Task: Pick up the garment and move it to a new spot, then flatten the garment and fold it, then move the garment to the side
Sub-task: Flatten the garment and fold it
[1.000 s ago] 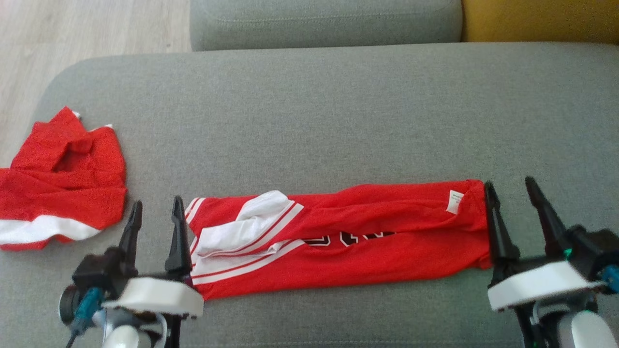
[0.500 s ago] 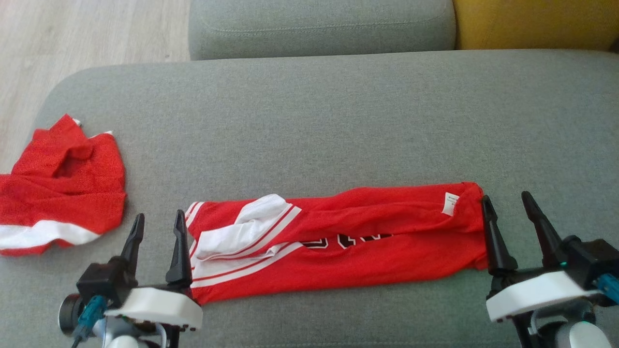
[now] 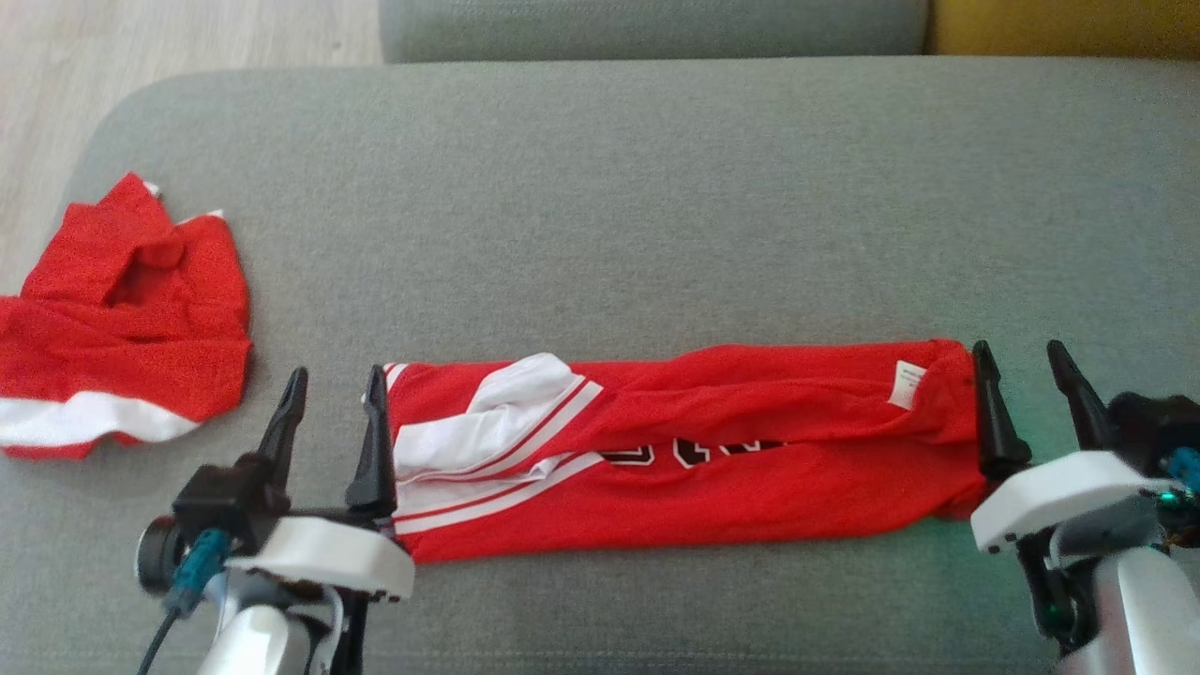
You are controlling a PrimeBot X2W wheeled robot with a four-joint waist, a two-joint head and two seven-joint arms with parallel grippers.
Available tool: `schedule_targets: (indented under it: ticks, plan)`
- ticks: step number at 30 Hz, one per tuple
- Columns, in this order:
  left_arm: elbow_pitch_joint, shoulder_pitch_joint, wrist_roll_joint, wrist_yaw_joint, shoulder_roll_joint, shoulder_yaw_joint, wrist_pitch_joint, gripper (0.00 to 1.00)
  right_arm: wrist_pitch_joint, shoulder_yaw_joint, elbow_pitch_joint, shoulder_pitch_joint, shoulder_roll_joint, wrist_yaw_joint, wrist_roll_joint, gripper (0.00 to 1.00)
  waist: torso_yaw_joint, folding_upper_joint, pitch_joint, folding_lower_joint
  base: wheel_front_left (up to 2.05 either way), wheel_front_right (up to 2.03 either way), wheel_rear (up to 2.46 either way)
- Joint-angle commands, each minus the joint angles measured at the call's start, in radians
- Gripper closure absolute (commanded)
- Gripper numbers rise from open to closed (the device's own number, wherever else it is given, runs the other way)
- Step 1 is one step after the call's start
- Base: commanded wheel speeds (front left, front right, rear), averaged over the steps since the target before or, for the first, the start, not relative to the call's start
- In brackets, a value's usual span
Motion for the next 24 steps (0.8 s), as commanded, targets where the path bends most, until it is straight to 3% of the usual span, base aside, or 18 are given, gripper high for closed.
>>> schedule_targets:
  ticks: [1,7,17,18,19,24]
  plan:
    - [-0.022,-0.055,0.008,-0.004,0.003,0.025,-0.007,0.00,0.011,0.013,0.008,-0.047,-0.020,-0.001,-0.007,0.00,0.012,-0.0001,0.016,0.0000,0.00,0.00,0.00]
    - [0.002,-0.092,0.009,-0.020,-0.012,0.010,-0.015,0.00,0.072,-0.028,0.187,-0.097,-0.017,-0.001,-0.030,0.00,0.036,-0.0001,0.051,0.0000,0.00,0.00,0.00]
    - [0.030,-0.111,0.006,-0.030,-0.024,0.024,-0.025,0.00,0.218,-0.049,0.269,-0.096,0.021,-0.001,-0.001,0.00,0.036,-0.0001,0.075,0.0000,0.00,0.00,0.00]
    - [0.032,-0.112,0.007,-0.032,-0.025,0.027,-0.025,0.00,0.250,-0.043,0.273,-0.091,0.024,-0.001,0.033,0.64,0.034,-0.0001,0.076,0.0000,0.00,0.00,0.00]
    - [0.032,-0.112,0.007,-0.032,-0.026,0.029,-0.026,0.00,0.267,-0.038,0.274,-0.087,0.025,-0.001,0.042,1.00,0.032,-0.0001,0.076,0.0000,0.00,0.00,0.00]
    - [0.031,-0.113,0.008,-0.033,-0.029,0.038,-0.027,0.00,0.287,-0.036,0.241,-0.087,0.027,-0.001,0.087,1.00,0.021,-0.0001,0.082,0.0000,0.00,0.00,0.00]
